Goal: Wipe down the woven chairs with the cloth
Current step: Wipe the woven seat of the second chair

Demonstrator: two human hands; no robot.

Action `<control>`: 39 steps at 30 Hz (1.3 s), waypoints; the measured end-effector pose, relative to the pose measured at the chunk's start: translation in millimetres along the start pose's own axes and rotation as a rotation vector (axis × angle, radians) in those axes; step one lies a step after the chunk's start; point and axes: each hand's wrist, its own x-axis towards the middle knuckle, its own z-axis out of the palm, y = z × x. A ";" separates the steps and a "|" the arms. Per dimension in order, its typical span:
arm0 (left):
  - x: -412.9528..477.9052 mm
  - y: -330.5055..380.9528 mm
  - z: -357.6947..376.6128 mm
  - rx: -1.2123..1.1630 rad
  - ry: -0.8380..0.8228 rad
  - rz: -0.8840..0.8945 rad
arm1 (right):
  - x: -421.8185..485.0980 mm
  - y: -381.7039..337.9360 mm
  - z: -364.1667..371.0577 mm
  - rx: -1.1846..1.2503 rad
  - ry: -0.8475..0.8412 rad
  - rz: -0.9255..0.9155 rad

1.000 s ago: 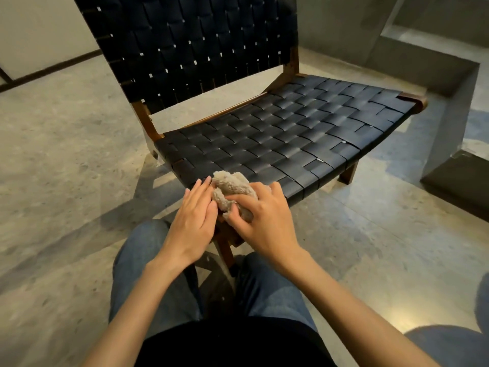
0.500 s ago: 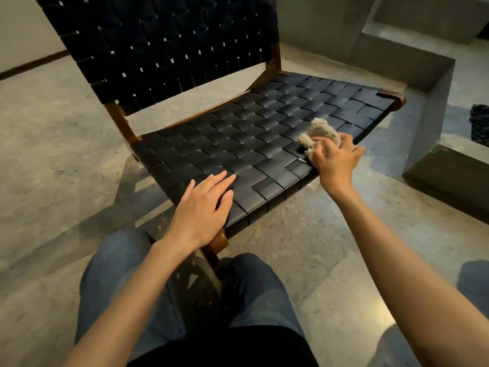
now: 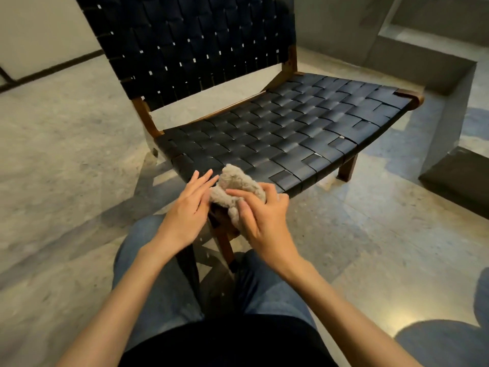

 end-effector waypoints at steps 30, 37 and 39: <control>7.0 14.2 -18.5 0.185 -0.081 -0.056 | 12.0 50.3 -31.9 -0.274 -0.145 -0.581; 32.7 32.3 -9.2 0.178 -0.033 -0.047 | 13.1 65.1 -37.6 -0.291 -0.073 -0.444; 43.1 38.3 -2.6 0.193 -0.055 -0.032 | 15.5 70.1 -38.1 -0.268 -0.029 -0.340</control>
